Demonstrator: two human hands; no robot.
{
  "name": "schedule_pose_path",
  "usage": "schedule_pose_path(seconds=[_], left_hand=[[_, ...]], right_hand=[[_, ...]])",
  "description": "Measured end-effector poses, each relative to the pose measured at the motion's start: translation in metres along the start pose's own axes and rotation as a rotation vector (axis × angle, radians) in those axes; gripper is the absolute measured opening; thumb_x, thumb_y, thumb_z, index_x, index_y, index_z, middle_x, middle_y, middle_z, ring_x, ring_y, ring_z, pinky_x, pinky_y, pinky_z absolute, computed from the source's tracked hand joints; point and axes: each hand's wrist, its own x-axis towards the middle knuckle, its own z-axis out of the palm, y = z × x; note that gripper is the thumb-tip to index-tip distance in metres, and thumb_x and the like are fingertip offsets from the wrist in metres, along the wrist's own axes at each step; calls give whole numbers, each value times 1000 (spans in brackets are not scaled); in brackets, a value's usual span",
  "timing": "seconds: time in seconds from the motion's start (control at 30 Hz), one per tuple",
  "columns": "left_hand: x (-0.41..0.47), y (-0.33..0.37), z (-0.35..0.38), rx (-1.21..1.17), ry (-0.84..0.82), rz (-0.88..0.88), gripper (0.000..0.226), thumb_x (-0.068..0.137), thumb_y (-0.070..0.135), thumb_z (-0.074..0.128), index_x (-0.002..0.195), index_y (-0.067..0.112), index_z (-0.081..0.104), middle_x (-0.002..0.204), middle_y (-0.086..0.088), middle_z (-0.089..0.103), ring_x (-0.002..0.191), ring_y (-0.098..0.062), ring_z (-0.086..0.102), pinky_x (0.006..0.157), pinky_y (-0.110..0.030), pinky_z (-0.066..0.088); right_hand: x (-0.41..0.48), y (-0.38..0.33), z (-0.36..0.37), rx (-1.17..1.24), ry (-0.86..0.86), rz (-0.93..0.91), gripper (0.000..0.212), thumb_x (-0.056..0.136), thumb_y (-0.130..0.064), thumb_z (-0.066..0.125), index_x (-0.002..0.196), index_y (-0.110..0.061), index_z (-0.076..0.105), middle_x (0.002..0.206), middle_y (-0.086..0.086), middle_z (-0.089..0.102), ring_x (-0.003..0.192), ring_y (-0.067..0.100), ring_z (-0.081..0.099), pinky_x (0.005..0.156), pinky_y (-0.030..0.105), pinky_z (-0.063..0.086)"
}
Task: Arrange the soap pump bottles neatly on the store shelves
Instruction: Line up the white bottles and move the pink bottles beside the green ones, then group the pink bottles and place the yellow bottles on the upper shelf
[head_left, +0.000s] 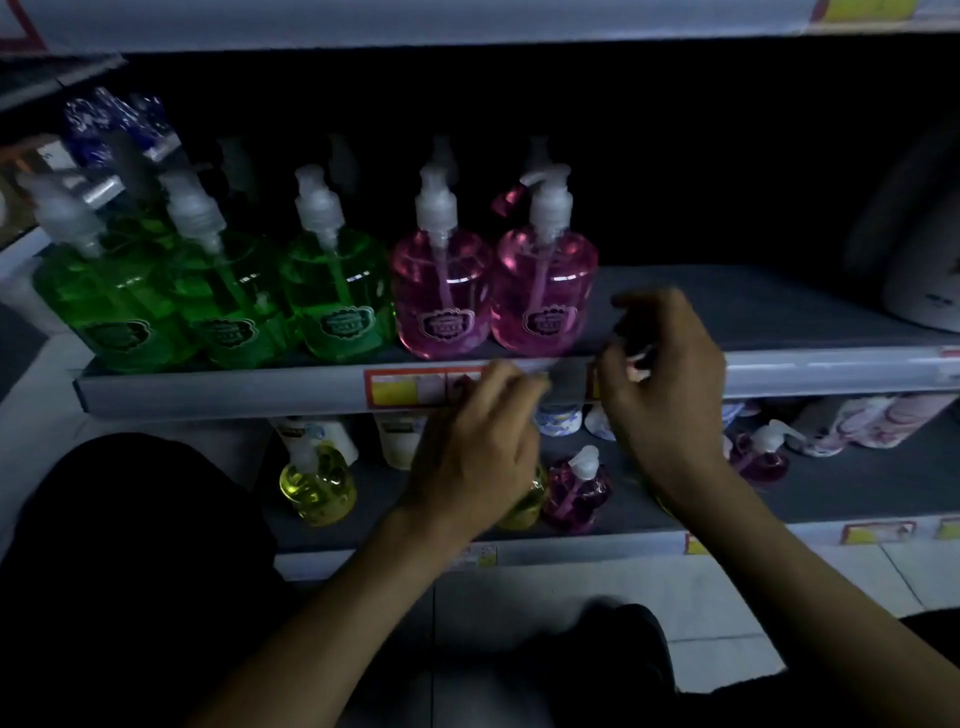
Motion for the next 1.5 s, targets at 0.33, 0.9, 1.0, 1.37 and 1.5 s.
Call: schedule_pose_path(seconds=[0.33, 0.9, 1.0, 1.37, 1.5], left_hand=[[-56, -36, 109, -168, -675, -520, 23, 88, 3, 55, 109, 4, 65, 110, -15, 66, 104, -30, 59, 86, -35, 48], [-73, -37, 120, -476, -906, -765, 55, 90, 0, 54, 141, 15, 38, 136, -6, 51, 123, -21, 50, 89, -19, 40], [-67, -32, 101, -693, -983, -787, 76, 85, 1, 67, 145, 25, 28, 137, 5, 45, 121, -14, 48, 81, -12, 46], [-26, 1, 41, -1654, -1066, -749, 64, 62, 7, 84, 121, 16, 61, 120, -6, 66, 116, -23, 59, 99, -38, 49], [-19, 21, 24, -1736, -847, -801, 55, 55, 23, 91, 107, 20, 73, 110, -4, 71, 102, -19, 67, 87, -33, 56]], right_hand=[[-98, 112, 37, -221, -689, 597, 47, 77, -35, 61, 117, -9, 56, 113, 20, 66, 108, 40, 59, 82, 38, 46], [-88, 111, 45, -479, -694, 190, 36, 84, -31, 65, 110, -17, 45, 111, 9, 66, 96, 37, 65, 69, 40, 52], [-78, 91, 24, -317, -596, 179, 29, 81, -33, 67, 96, -17, 48, 93, 10, 69, 84, 38, 65, 63, 41, 51], [-9, 3, -53, 499, -366, 524, 16, 78, -16, 75, 74, -6, 64, 62, 19, 56, 45, 15, 50, 44, 23, 37], [3, -1, -64, 673, -338, 556, 18, 86, -9, 66, 103, -10, 67, 77, 13, 48, 66, 21, 50, 63, 29, 43]])
